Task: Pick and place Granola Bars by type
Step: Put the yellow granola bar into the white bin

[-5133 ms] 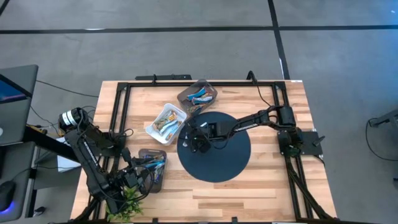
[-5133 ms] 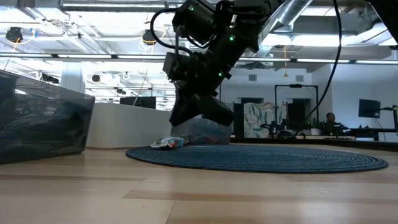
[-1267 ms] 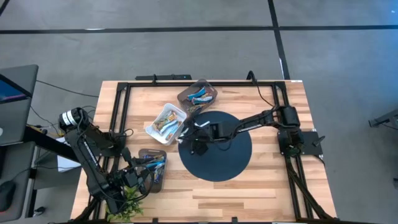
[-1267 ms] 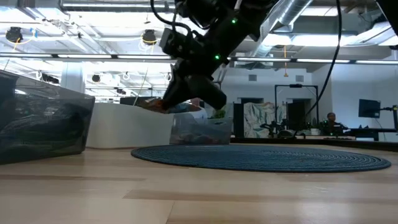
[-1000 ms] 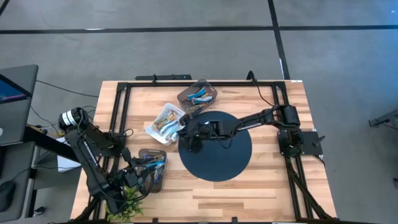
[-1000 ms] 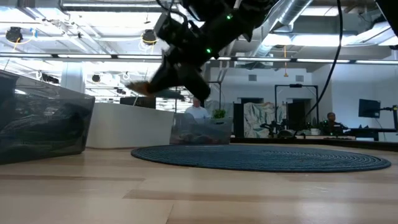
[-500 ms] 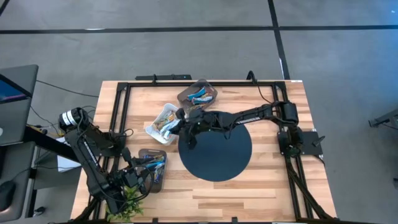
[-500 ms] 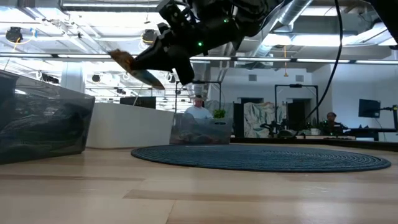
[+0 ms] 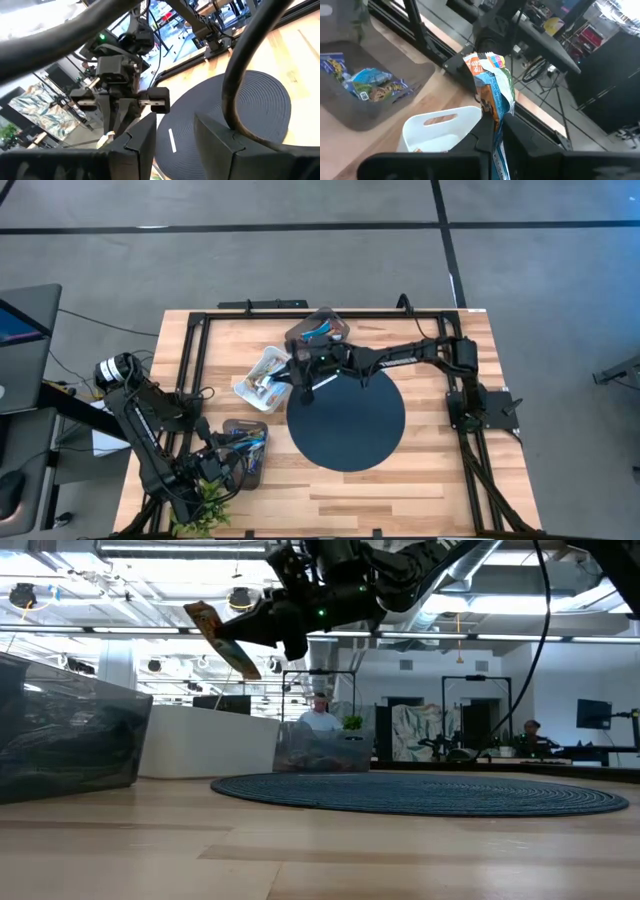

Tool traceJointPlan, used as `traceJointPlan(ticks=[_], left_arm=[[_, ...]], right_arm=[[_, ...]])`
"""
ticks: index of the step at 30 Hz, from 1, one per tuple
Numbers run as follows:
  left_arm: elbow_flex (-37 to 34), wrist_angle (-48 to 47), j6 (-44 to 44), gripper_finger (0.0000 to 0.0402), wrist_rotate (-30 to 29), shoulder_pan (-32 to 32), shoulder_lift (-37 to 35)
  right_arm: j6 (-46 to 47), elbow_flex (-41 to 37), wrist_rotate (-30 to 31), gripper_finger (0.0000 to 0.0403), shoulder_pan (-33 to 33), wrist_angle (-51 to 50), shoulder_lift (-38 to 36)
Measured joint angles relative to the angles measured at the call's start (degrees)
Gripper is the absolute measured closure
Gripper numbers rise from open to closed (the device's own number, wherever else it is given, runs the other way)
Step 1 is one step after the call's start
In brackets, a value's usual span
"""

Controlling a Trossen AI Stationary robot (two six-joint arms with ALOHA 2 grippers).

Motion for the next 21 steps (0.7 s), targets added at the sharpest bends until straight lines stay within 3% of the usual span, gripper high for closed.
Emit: traceJointPlan(ticks=[13, 21], left_arm=[[0.00, 0.03, 0.56, 0.0276, -0.31, 0.24, 0.00], [-0.02, 0.16, 0.60, 0.0276, 1.30, 0.22, 0.00]], right_arm=[[2.11, 3.81, 0.37, 0.0375, -0.77, 2.96, 7.12], [6.18, 7.62, 1.01, 0.0358, -1.66, -2.59, 9.89]])
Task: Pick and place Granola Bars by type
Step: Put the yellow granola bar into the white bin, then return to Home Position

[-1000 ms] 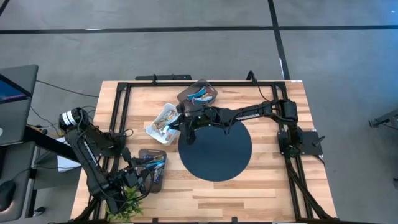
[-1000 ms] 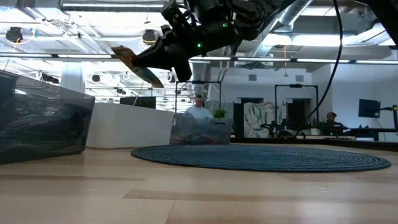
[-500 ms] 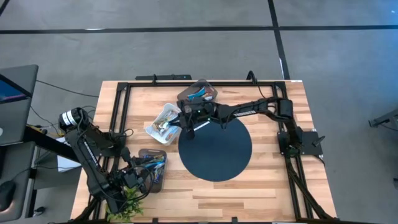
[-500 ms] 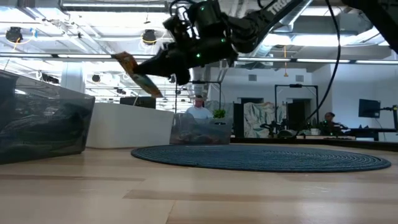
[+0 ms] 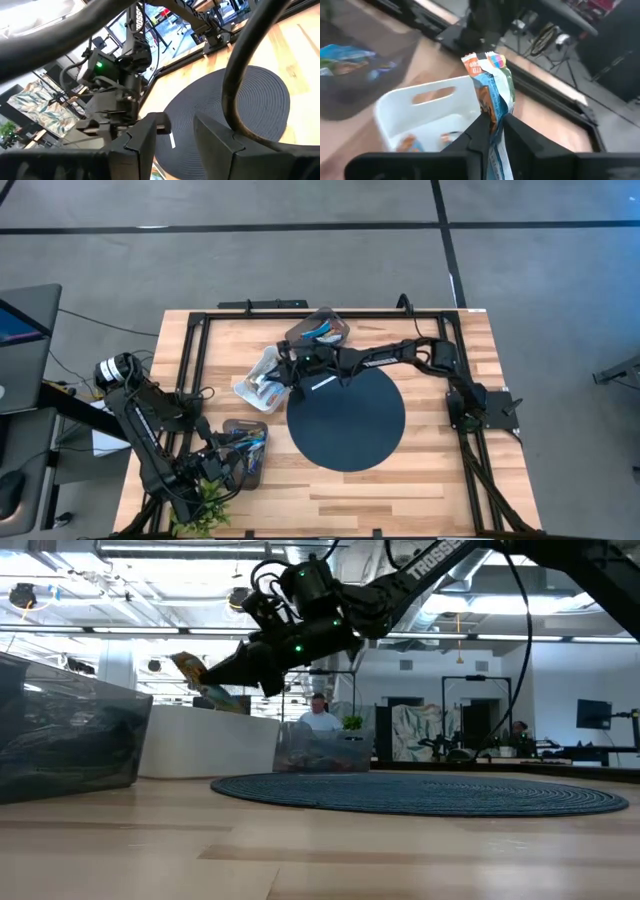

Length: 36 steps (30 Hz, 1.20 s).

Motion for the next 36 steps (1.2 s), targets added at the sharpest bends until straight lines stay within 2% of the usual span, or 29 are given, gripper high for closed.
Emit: traceJointPlan(ticks=[10, 18, 24, 28, 30, 33, 36], left_arm=[[0.00, 0.31, -0.02, 0.0276, 0.24, 0.00, 0.00], [0.00, 0.53, -0.04, 0.0276, 0.37, 0.00, 0.00], [0.00, 0.53, 0.01, 0.0276, -0.95, 0.00, 0.00], [0.00, 0.60, 1.60, 0.0276, -1.38, 0.00, 0.00], [0.00, 0.60, 1.89, 0.0276, -1.46, 0.01, 0.00], [0.24, -0.66, -2.04, 0.0276, -5.80, 0.79, -0.05], [1.82, -5.23, -5.54, 0.0276, -6.45, 2.03, -0.97]], right_arm=[[0.03, 0.84, 0.77, 0.0307, -0.75, -1.37, 1.61], [0.04, 0.80, 0.67, 0.0250, -0.68, -1.95, 1.59], [0.05, 0.73, 2.43, 0.0223, 1.62, -3.59, -2.85], [-1.03, 0.78, 14.30, 0.0218, 4.12, -15.46, -9.33], [-1.23, 0.73, 18.09, 0.0218, 4.75, -23.67, -13.04], [0.85, 0.75, 17.44, 0.0220, 4.77, -33.94, -18.65], [3.46, 0.75, 13.40, 0.0223, 4.02, -43.69, -23.38]])
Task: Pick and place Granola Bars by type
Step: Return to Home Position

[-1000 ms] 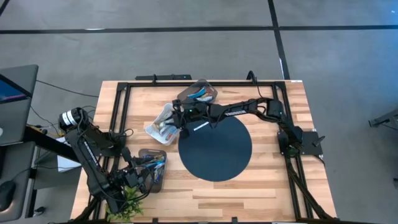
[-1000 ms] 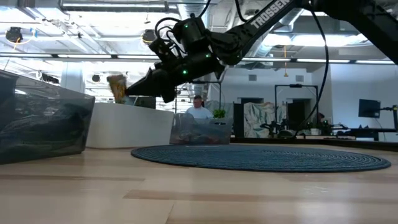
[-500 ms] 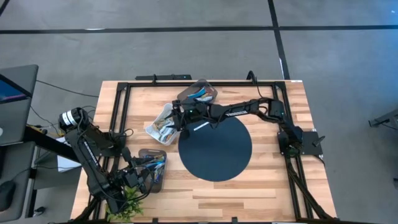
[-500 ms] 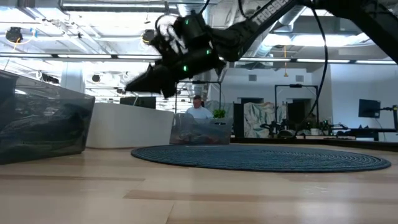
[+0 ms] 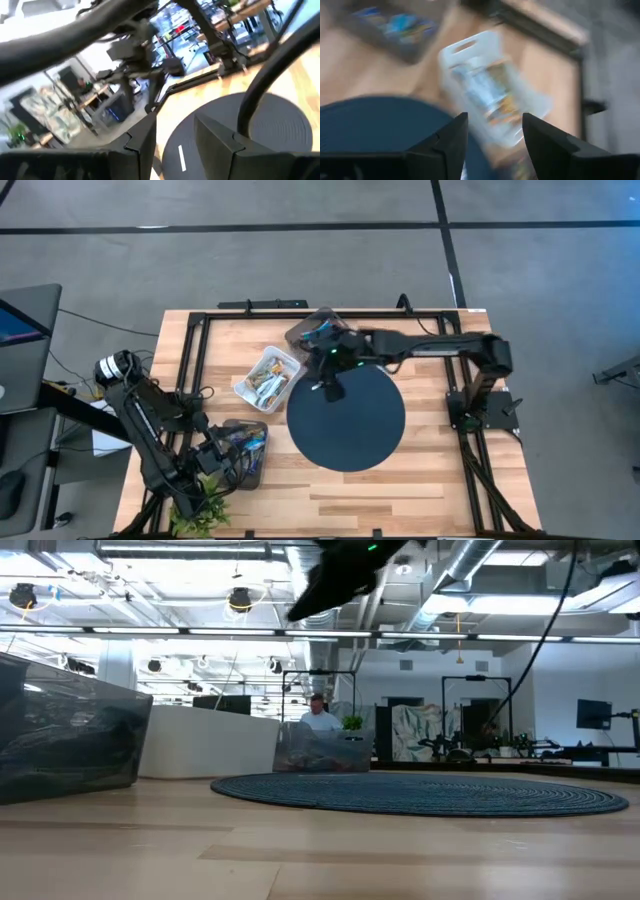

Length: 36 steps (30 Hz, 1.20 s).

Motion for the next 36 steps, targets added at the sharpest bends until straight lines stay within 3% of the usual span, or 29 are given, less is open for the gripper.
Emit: traceJointPlan(ticks=[3, 7, 11, 16, 25, 30, 36], left_arm=[[0.65, -0.94, -4.36, 0.0276, 0.31, 1.91, -1.15], [0.63, -1.47, -4.50, 0.0276, -0.28, 4.50, -1.58], [0.63, -6.56, -4.83, 0.0276, -0.34, 7.14, -1.80], [0.63, -14.99, -13.34, 0.0276, -0.46, 10.57, -1.87], [0.52, -14.61, -14.38, 0.0276, -0.48, 17.81, -3.44], [0.52, -6.40, -14.33, 0.0276, -0.47, 22.17, -3.48], [0.52, 12.96, -0.70, 0.0276, -0.41, 26.12, -3.46]], right_arm=[[0.64, -0.30, -7.53, 0.0225, -1.00, -7.48, -3.97], [0.68, -5.09, -14.95, 0.0224, -2.26, -6.66, -9.87], [2.76, -11.75, -15.80, 0.0222, -4.28, -1.09, -15.87], [7.51, -20.78, -15.80, 0.0226, -7.42, 7.50, -22.44], [11.12, -32.13, -15.84, 0.0225, -10.68, 18.13, -31.49], [11.75, -35.29, -15.98, 0.0227, -10.63, 20.15, -34.39], [12.03, -36.68, -15.98, 0.0225, -9.88, 19.78, -34.93]])
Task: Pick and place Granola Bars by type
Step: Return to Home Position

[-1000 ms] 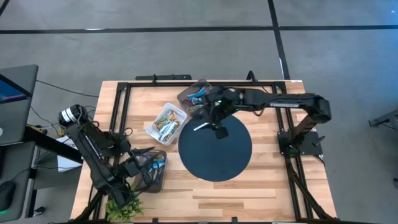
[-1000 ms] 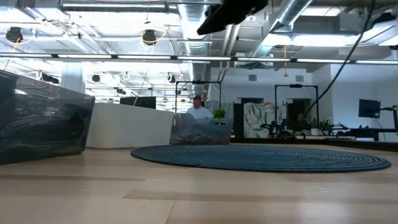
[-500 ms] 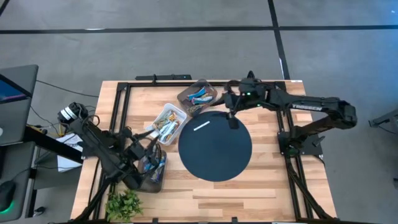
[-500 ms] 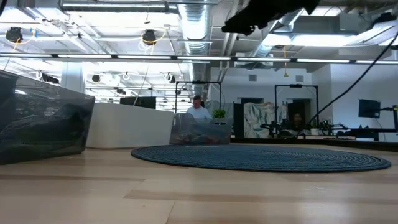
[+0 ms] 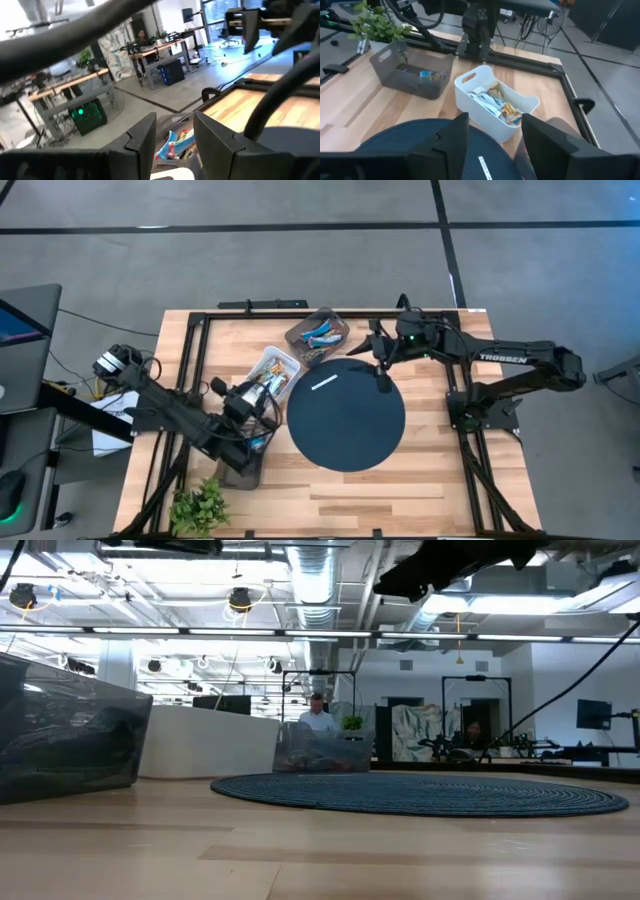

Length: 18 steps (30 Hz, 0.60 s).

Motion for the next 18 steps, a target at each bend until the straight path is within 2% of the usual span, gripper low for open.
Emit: traceJointPlan(ticks=[4, 8, 10, 12, 16, 18], left_arm=[[0.00, 17.83, 14.10, 0.0276, 2.05, 1.92, 0.04], [0.00, 39.82, 36.72, 0.0276, 11.15, 3.77, 0.06], [0.00, 52.17, 50.74, 0.0276, 19.36, 4.87, 0.09], [0.00, 63.12, 65.57, 0.0276, 31.09, 6.04, 0.09], [0.00, 75.91, 88.58, 0.0276, 55.76, 8.40, 0.09], [0.00, 78.32, 95.27, 0.0276, 60.13, 9.57, -0.15]], right_arm=[[0.16, -0.03, 0.00, 0.0227, 0.41, 0.06, 0.52], [-0.37, -0.09, 0.00, 0.0229, 0.71, 0.19, 0.52], [-0.53, -0.09, 0.00, 0.0229, 0.74, 0.14, 0.52], [-0.89, -0.09, 0.01, 0.0229, 0.71, 0.17, 0.51], [-2.23, -0.09, 0.00, 0.0231, 0.71, 1.55, 0.52], [-2.40, -0.09, 0.00, 0.0231, 0.71, 3.47, 0.42]])
